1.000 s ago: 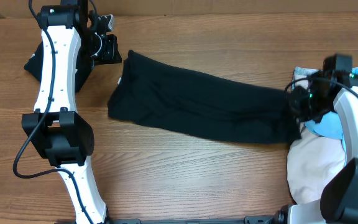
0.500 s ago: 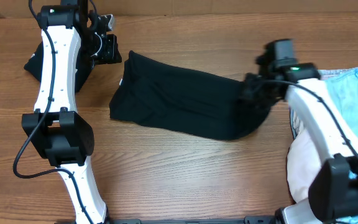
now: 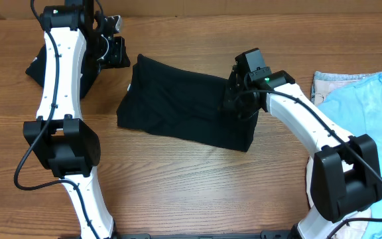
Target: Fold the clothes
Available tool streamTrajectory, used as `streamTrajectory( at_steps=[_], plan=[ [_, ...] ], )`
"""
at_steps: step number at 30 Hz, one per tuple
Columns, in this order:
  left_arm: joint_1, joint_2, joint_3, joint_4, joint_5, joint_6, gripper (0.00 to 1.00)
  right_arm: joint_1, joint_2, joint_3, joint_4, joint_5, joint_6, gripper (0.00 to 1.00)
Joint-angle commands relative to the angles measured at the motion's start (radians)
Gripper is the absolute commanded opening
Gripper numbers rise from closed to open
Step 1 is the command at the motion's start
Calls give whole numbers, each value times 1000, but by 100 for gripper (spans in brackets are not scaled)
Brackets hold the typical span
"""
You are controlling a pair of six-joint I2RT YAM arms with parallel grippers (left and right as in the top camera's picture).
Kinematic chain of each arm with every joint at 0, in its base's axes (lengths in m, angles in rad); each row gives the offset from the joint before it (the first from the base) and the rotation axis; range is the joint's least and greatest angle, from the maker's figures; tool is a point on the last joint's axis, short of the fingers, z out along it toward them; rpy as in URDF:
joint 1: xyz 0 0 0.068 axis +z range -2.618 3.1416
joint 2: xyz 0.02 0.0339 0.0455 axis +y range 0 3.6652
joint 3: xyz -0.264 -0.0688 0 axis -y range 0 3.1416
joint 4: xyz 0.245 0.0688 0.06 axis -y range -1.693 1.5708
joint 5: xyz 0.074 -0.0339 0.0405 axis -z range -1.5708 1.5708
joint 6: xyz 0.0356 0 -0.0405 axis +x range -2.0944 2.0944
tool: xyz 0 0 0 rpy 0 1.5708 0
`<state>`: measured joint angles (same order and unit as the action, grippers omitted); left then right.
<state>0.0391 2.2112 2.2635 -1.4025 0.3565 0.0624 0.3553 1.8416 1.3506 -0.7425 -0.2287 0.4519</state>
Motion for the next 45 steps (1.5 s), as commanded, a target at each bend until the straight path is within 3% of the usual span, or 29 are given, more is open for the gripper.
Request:
streamTrajectory(
  at_steps=[1, 9, 19, 20, 22, 29, 32, 39, 45],
  plan=[
    [-7, -5, 23, 1, 11, 28, 24, 23, -8, 3, 9, -10, 20, 10],
    [-7, -5, 23, 4, 11, 27, 25, 59, -8, 3, 18, -106, -63, 40],
    [-7, -5, 23, 4, 11, 27, 30, -45, -48, 24, -52, -76, -113, 40],
    [-7, -5, 23, 4, 11, 27, 30, -87, -54, 25, -52, -76, -111, 32],
    [-7, -5, 23, 5, 11, 27, 30, -143, -53, 25, -59, -75, -107, 5],
    [-7, -5, 23, 11, 11, 27, 30, -250, 7, -49, -142, -98, -108, 4],
    [-7, -5, 23, 19, 11, 27, 30, -208, 33, -90, -145, -206, -140, 4],
    [-7, -5, 23, 18, 11, 27, 30, 23, 34, -111, -80, -494, -375, 5],
    [-7, -5, 23, 3, 10, 28, 29, 74, 30, -30, -119, -366, -391, 5]
  ],
)
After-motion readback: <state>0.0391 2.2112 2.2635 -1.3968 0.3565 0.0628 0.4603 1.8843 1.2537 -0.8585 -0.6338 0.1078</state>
